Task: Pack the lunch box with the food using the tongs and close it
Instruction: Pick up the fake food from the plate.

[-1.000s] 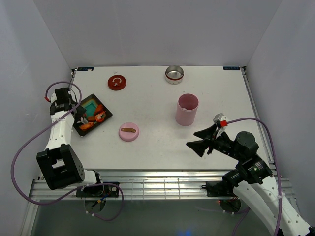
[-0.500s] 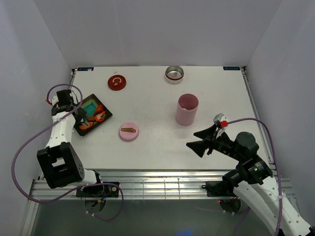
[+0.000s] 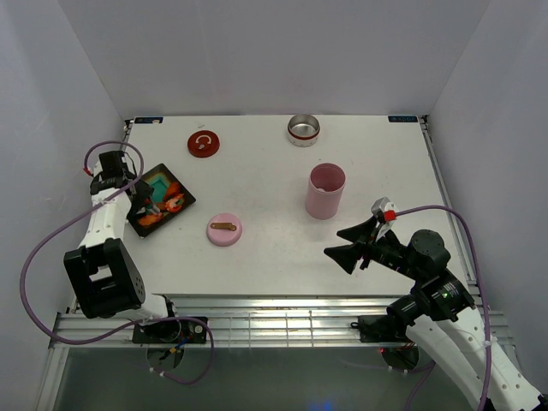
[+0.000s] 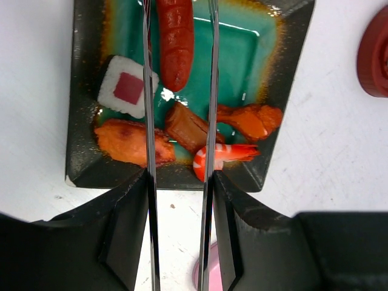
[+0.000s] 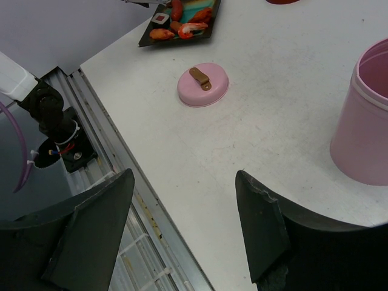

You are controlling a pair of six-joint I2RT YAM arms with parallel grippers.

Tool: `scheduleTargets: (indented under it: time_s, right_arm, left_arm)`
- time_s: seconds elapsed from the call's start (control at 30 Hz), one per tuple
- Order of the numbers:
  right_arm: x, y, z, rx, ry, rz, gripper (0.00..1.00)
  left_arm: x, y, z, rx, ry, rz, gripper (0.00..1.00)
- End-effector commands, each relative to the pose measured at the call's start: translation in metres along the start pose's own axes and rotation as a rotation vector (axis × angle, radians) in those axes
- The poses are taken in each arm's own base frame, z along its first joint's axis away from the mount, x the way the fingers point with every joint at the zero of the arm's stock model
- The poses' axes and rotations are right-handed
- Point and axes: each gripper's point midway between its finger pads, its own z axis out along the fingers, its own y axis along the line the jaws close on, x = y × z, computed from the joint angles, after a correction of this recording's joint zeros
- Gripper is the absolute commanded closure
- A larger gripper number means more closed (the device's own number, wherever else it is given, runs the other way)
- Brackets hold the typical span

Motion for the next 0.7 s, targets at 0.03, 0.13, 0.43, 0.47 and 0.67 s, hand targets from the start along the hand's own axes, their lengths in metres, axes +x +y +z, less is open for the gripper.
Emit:
scheduleTargets:
  time_s: [0.03, 0.13, 0.43, 0.47, 0.67]
  right_arm:
    - [-0.012, 0.004, 0.0, -0.014, -0.052, -0.024, 0.26]
    - [-0.012, 0.004, 0.0, -0.015, -0.051, -0.025, 0.26]
    - [-0.012, 0.004, 0.0, -0.012, -0.051, -0.025, 0.26]
    - [-0.012, 0.003, 0.0, -0.01, -0.052, -0.025, 0.26]
    - [-0.012, 0.003, 0.0, -0.008, -0.051, -0.024, 0.26]
  left_arm:
    - [-0.013, -0.033, -0.007, 0.105, -0.025, 0.012, 0.46]
    - [-0.01, -0.037, -0.007, 0.114, -0.018, 0.022, 0.46]
    - [-0.005, -0.028, -0.005, 0.076, -0.004, 0.055, 0.46]
    - [-0.003, -0.028, -0.004, 0.078, 0.001, 0.057, 0.46]
    - [0.004, -0.032, 0.005, 0.097, 0.037, 0.084, 0.48]
